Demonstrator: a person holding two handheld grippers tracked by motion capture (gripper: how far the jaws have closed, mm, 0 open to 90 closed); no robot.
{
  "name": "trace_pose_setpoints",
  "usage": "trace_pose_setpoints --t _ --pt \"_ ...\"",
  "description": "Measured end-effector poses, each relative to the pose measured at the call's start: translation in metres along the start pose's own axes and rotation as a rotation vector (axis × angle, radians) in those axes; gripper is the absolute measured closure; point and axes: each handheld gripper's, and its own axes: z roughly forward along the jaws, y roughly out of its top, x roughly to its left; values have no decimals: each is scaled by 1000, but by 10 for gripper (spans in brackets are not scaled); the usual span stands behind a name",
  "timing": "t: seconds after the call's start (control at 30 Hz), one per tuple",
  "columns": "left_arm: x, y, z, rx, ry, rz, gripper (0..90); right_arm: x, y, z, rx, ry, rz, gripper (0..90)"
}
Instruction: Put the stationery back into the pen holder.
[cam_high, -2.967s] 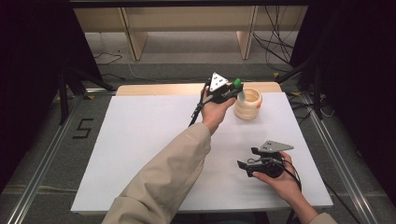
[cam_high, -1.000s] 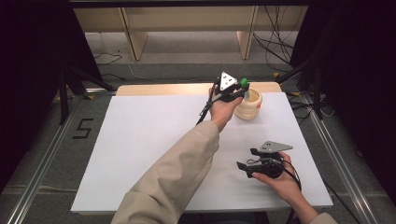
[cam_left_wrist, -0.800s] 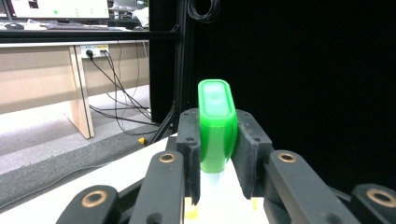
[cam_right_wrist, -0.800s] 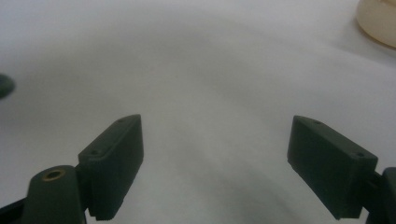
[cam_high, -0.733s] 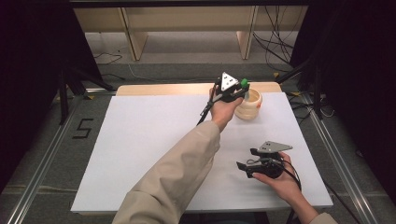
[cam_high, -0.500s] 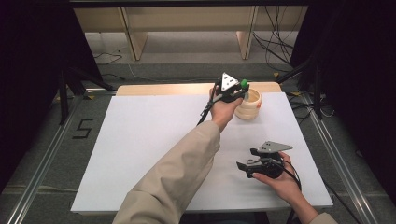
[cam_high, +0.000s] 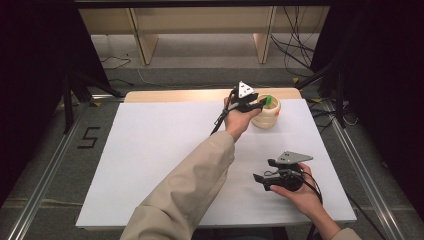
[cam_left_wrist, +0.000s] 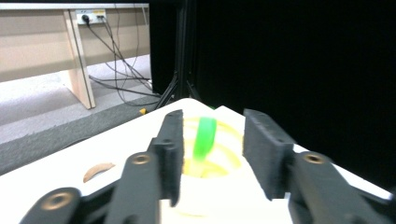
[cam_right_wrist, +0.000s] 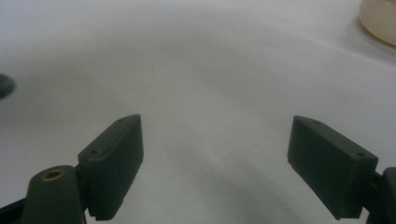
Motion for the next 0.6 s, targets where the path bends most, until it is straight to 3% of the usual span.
trace_pose_setpoints --t 0.27,0.33,0.43,0.6 --pt "-1 9 -19 36 -23 22 391 0 0 0 -3 -4 10 189" --pt "-1 10 -26 67 -14 11 357 0 0 0 -3 -4 10 189" --pt "1 8 -44 127 -8 41 279 0 0 0 0 -7 6 188" --pt "3 2 -64 164 -17 61 252 0 0 -1 0 -10 4 187"
